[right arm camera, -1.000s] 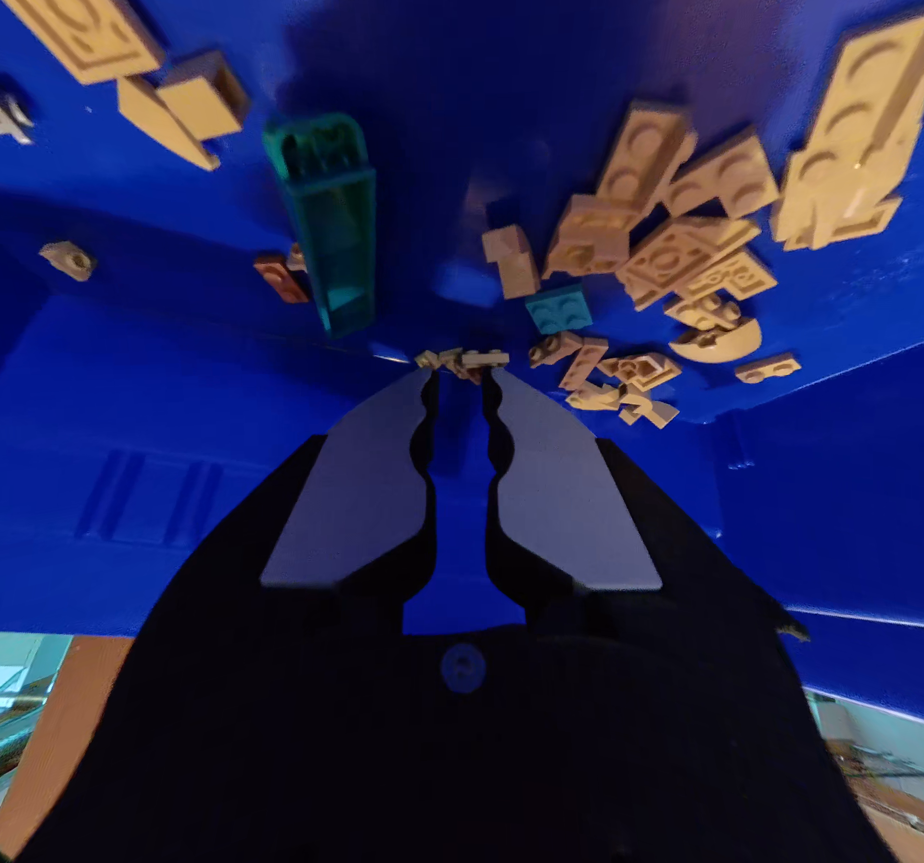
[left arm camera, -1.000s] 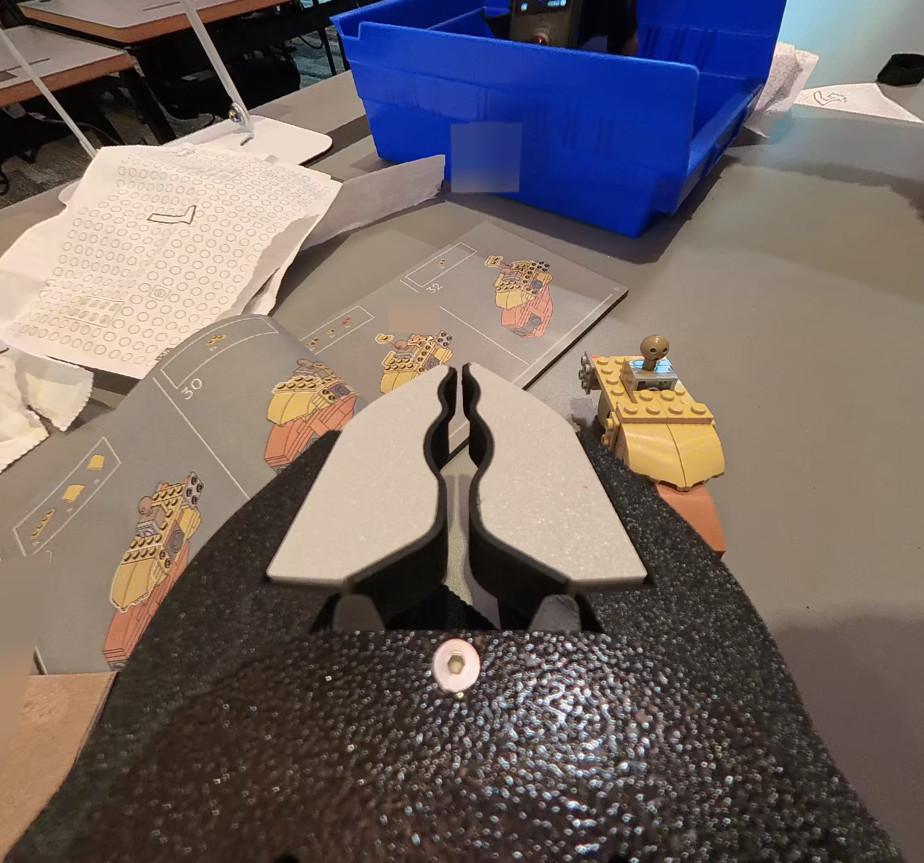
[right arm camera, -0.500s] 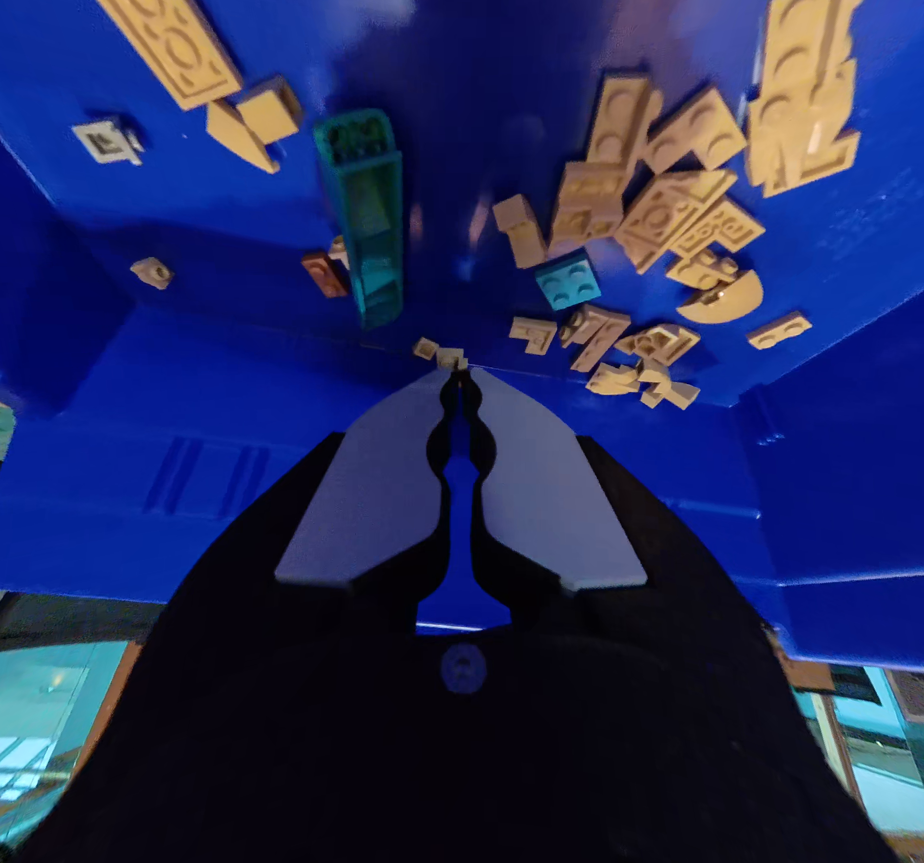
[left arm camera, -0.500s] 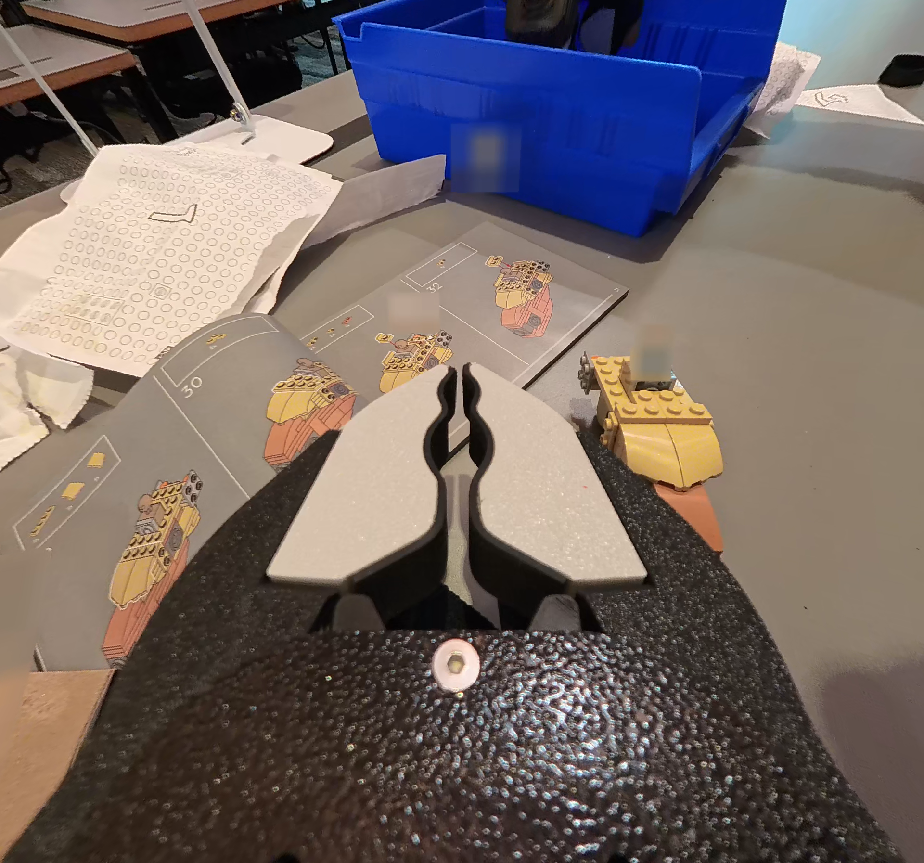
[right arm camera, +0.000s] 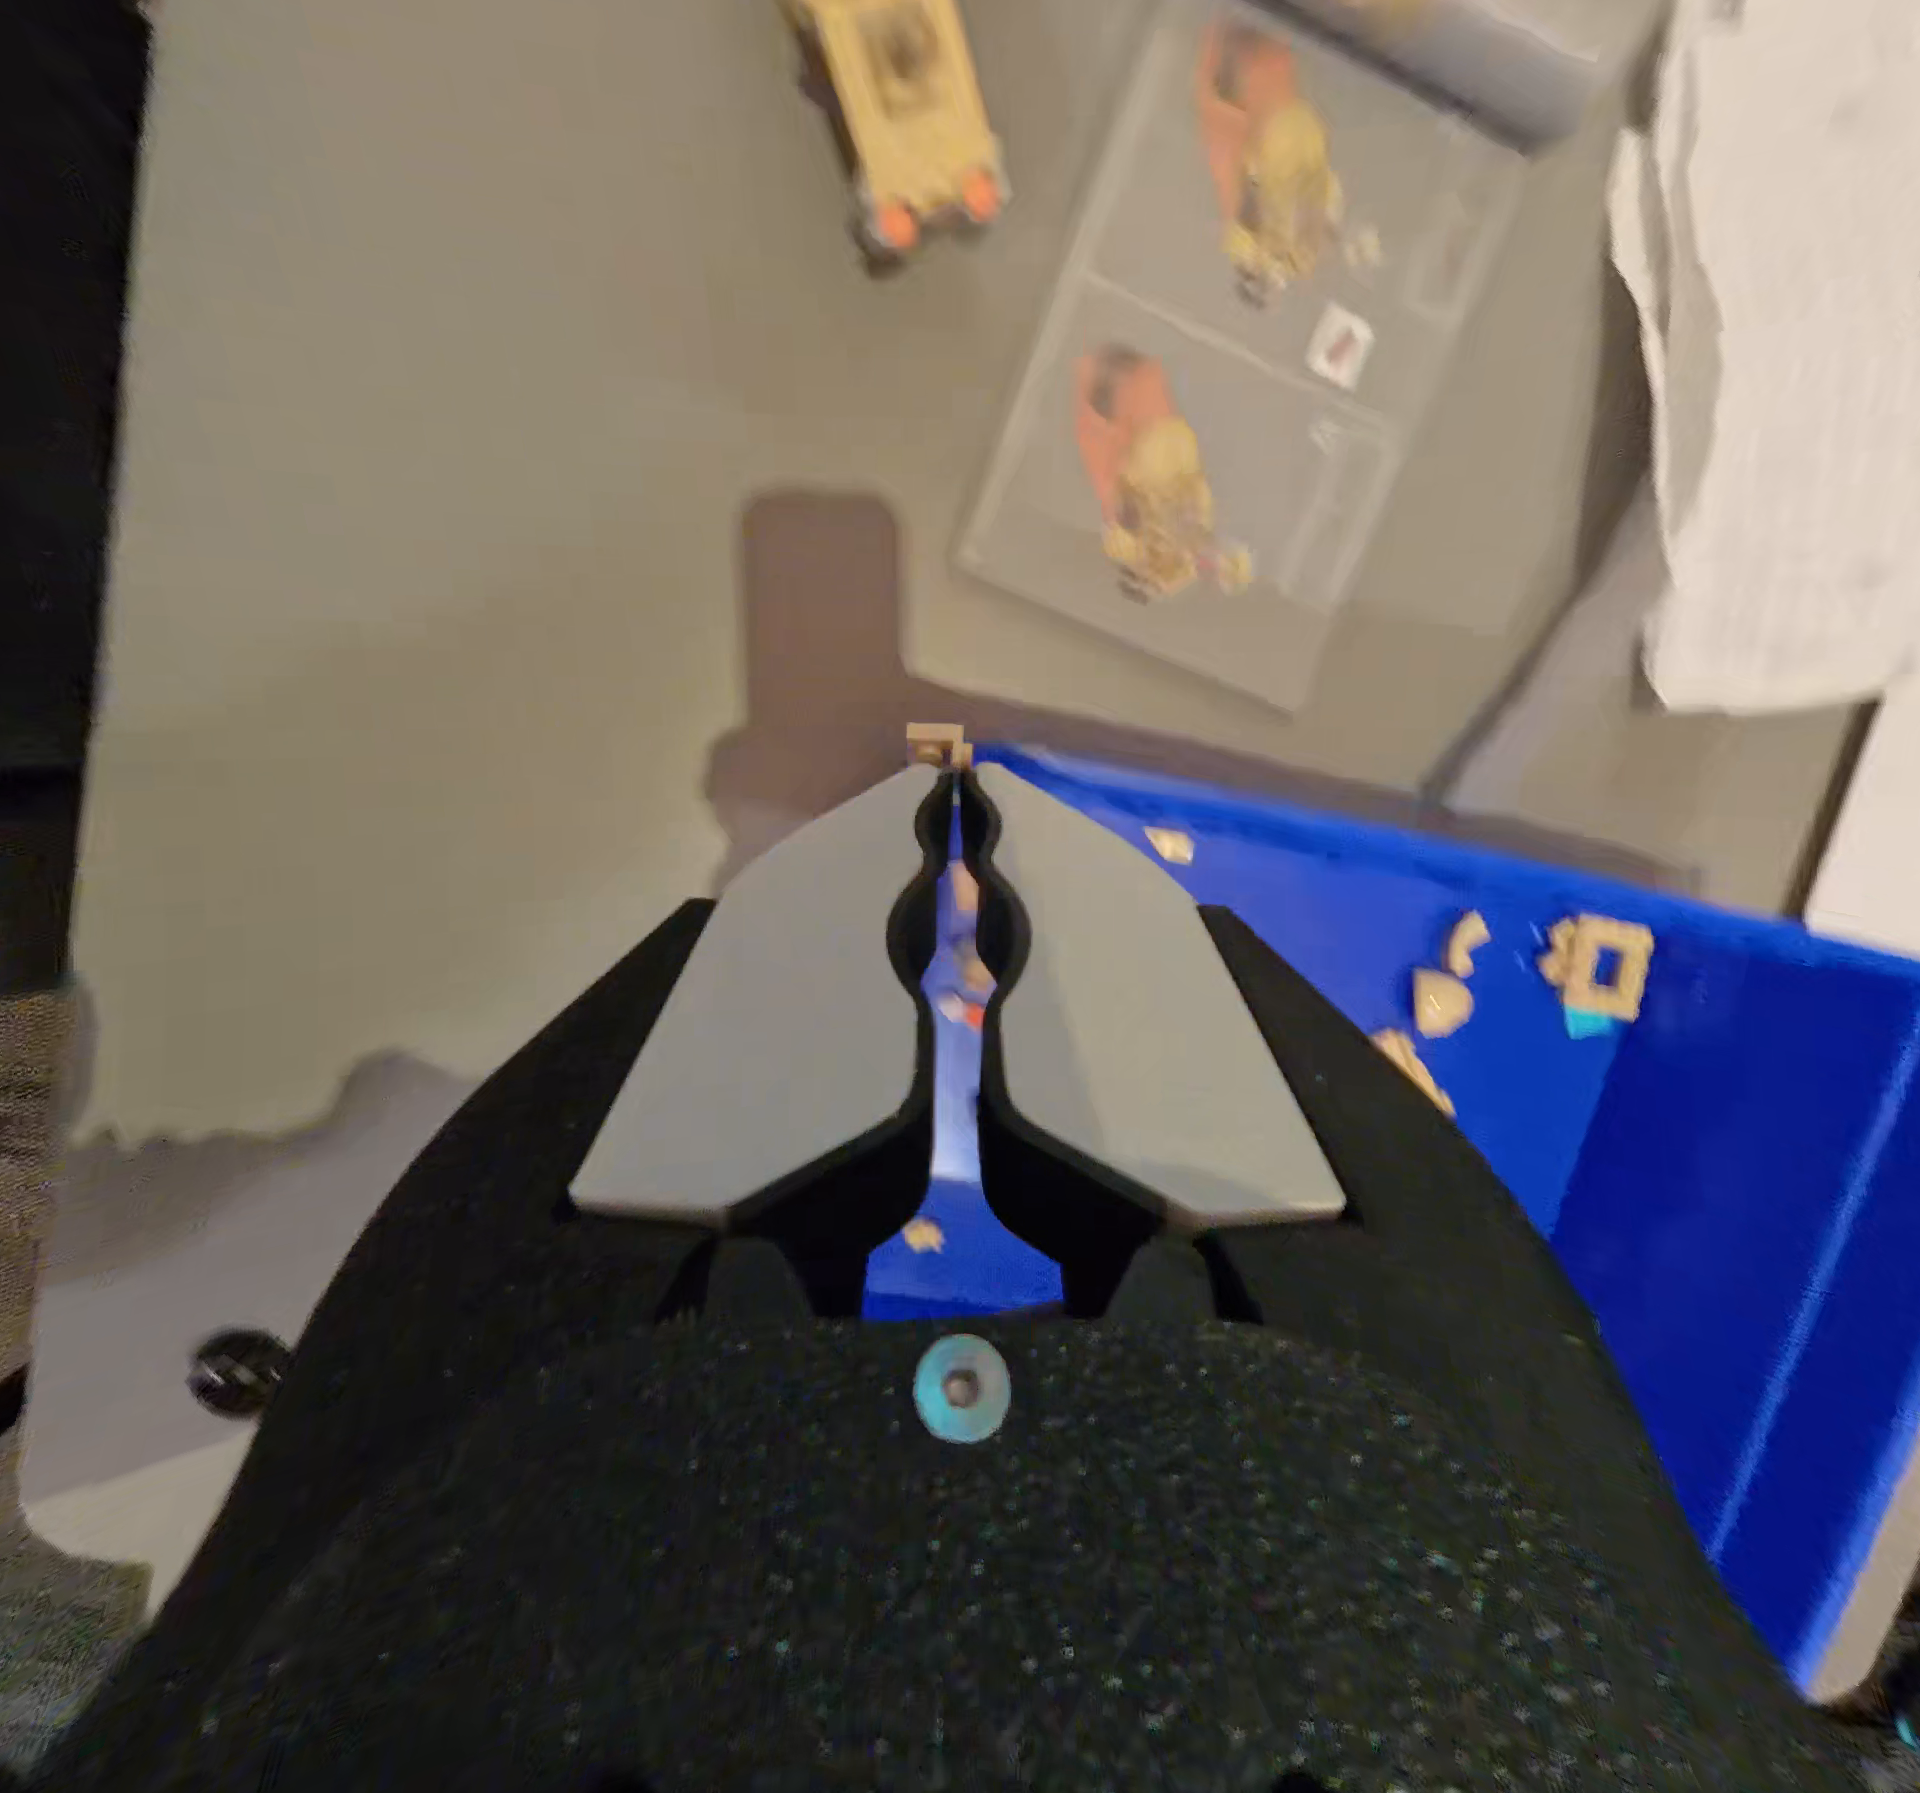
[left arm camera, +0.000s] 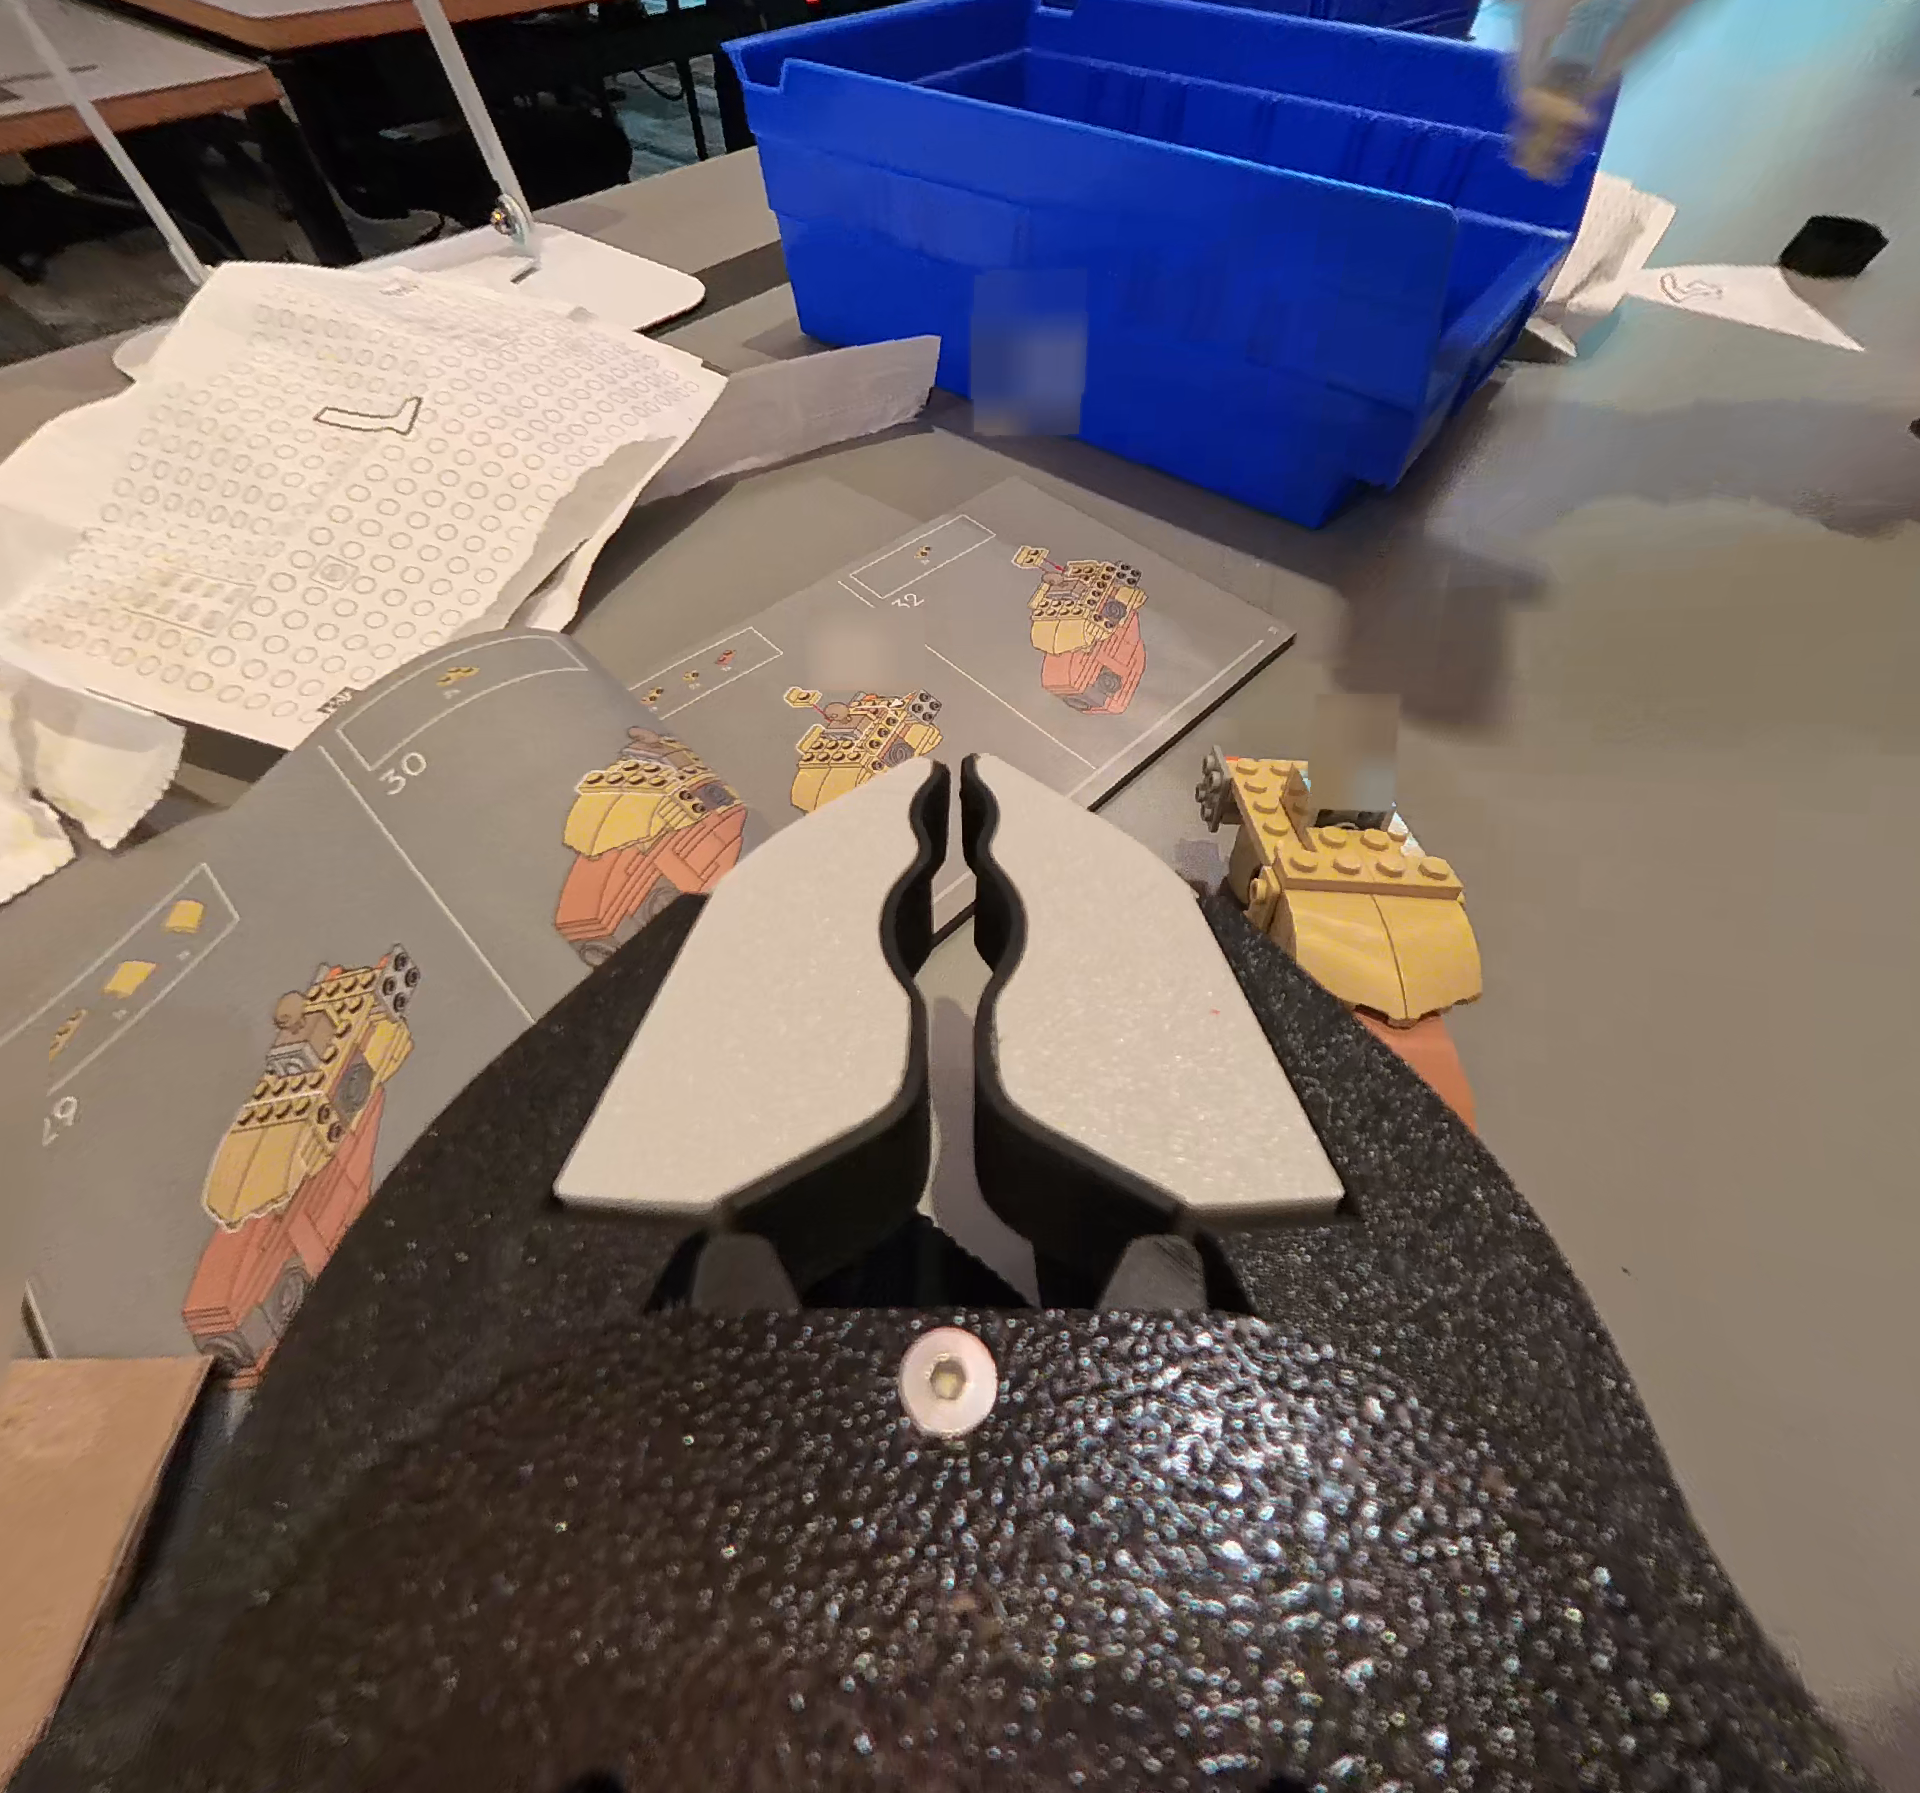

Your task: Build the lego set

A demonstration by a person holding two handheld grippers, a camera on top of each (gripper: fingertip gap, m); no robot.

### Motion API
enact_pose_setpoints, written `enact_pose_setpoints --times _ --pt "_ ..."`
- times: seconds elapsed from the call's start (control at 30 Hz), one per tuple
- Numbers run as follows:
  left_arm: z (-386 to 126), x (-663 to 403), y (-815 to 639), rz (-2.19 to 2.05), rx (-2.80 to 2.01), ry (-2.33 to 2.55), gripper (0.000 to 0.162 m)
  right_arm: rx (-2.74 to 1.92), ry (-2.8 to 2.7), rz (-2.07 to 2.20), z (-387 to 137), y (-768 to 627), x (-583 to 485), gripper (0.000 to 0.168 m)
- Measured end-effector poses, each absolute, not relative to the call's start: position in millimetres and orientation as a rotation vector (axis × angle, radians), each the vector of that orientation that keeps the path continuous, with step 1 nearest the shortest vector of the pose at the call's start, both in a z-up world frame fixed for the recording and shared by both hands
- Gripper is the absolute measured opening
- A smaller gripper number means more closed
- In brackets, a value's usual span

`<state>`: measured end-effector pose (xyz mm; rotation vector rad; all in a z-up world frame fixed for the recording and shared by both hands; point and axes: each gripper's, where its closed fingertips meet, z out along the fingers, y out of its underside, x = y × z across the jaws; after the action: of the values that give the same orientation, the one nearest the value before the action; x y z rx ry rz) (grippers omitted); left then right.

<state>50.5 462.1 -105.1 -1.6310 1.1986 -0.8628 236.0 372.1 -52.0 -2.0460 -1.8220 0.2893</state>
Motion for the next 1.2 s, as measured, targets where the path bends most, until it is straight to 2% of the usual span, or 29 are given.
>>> enact_pose_setpoints --times 0.2,0.43,0.83,1.2 --pt "-107 52 461 -0.825 -1.622 1.219 0.001 -2.086 -1.897 0.256 -95 330 160 0.001" --pt "-108 52 461 -0.796 -1.606 1.230 0.001 -2.210 -1.910 0.308 -147 331 138 0.001" --pt "-107 52 461 -0.805 -1.608 1.230 0.001 -2.221 -1.798 0.417 -148 334 137 0.001" --pt "-106 51 462 -0.810 -1.608 1.220 0.001 -2.208 -1.623 0.464 -141 334 146 0.009"
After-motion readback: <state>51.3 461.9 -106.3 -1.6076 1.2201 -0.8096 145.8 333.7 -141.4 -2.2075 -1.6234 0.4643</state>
